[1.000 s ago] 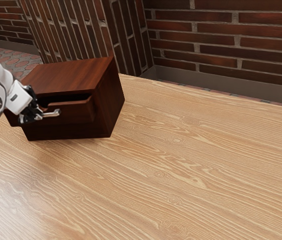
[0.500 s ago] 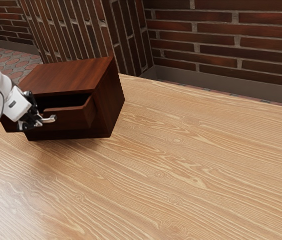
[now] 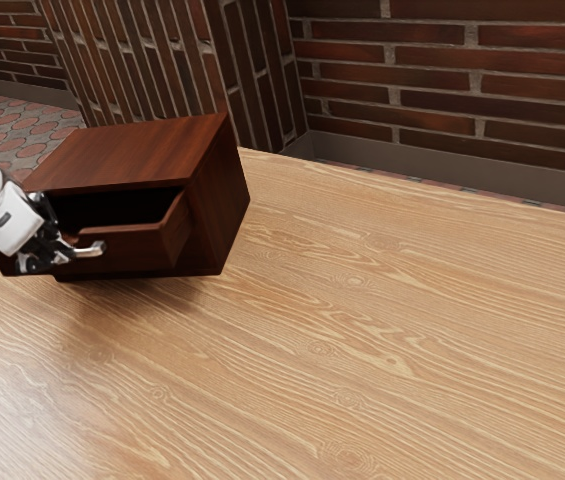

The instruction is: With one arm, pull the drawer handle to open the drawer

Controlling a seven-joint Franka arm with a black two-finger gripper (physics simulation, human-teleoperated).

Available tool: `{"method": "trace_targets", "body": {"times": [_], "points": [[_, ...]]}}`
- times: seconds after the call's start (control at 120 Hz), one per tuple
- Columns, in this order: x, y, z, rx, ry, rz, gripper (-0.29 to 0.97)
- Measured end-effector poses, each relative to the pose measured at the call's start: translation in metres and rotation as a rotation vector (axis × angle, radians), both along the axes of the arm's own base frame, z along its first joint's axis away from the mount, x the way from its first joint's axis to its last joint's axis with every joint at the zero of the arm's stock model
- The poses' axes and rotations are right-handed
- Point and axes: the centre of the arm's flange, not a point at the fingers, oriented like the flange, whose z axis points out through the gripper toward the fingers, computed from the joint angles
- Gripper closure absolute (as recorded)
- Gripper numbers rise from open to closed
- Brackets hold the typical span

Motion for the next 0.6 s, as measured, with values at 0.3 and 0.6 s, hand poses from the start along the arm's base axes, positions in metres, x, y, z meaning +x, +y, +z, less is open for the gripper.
{"method": "trace_targets", "body": {"times": [0.3,0.6], "points": [[-0.022,-0.001,0.003,-0.008,0.005,0.015,0.68],[-0.037,-0.011,0.005,-0.016,0.015,0.012,0.69]]}}
